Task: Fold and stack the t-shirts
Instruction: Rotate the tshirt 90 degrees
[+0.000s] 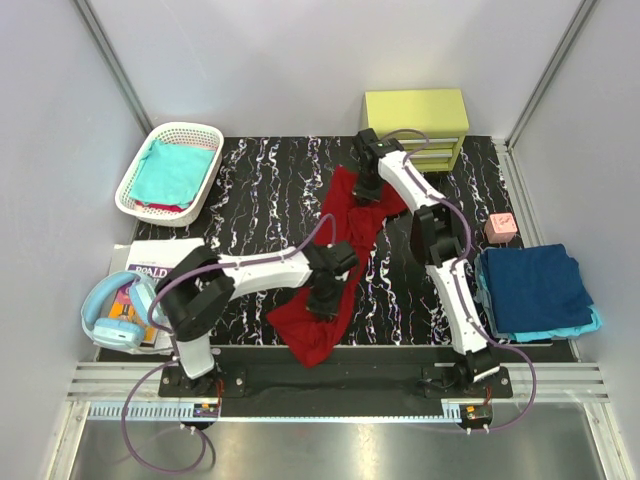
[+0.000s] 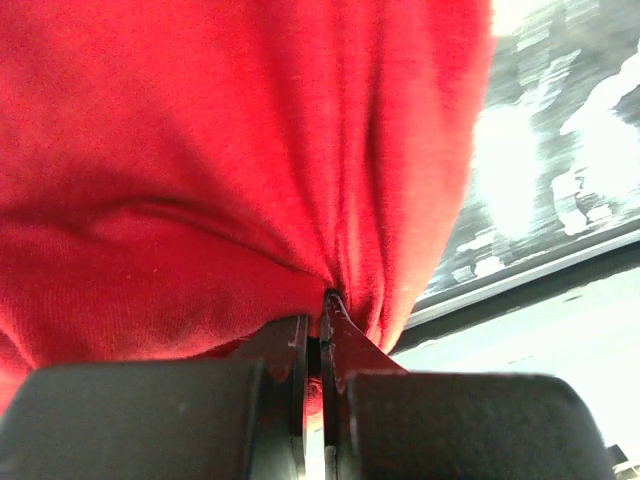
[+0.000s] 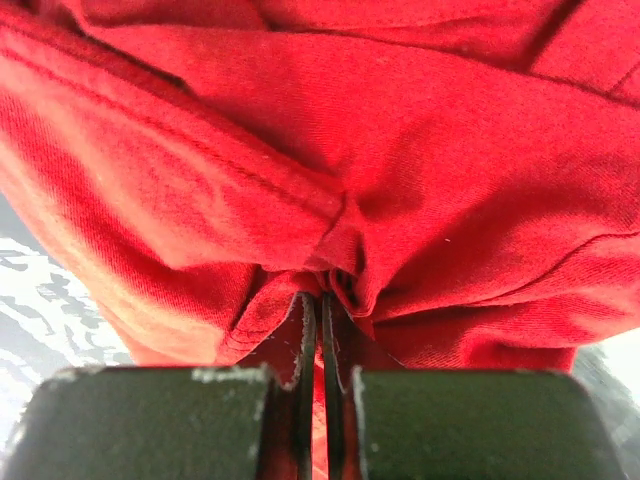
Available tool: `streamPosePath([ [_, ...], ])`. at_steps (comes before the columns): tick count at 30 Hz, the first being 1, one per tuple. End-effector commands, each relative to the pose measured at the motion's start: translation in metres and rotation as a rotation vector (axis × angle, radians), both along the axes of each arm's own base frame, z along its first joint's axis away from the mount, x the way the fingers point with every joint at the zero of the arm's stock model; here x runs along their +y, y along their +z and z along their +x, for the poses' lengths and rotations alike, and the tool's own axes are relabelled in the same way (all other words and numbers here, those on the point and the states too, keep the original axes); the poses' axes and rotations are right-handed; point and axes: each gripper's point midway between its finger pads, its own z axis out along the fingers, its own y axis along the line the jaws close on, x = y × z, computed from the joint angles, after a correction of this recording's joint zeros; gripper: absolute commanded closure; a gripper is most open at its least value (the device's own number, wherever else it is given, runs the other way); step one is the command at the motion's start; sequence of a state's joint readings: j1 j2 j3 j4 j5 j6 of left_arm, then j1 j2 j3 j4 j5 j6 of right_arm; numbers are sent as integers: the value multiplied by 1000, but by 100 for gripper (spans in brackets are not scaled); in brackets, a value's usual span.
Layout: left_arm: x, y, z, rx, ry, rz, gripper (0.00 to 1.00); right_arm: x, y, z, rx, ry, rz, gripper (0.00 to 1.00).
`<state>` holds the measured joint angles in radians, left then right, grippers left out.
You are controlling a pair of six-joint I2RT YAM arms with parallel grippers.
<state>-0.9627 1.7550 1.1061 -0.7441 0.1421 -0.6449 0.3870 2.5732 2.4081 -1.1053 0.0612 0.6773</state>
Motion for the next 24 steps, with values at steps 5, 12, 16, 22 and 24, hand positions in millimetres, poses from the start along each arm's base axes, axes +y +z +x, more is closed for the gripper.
streamPosePath([
  [5, -68, 12, -5, 25, -49, -49, 100, 61, -7, 19, -48, 161, 168, 100],
  [12, -90, 7, 5, 14, -54, -56, 100, 98, -21, -3, -8, 299, 248, 100],
  [16, -95, 2, 8, 16, -55, -50, 100, 97, -27, -11, 11, 316, 223, 100],
  [22, -69, 46, 28, -177, -3, -57, 76, 60, 34, 6, -158, 264, 42, 70],
  [24, -52, 63, 41, -289, 28, -41, 50, 49, 60, 12, -228, 237, -2, 53],
])
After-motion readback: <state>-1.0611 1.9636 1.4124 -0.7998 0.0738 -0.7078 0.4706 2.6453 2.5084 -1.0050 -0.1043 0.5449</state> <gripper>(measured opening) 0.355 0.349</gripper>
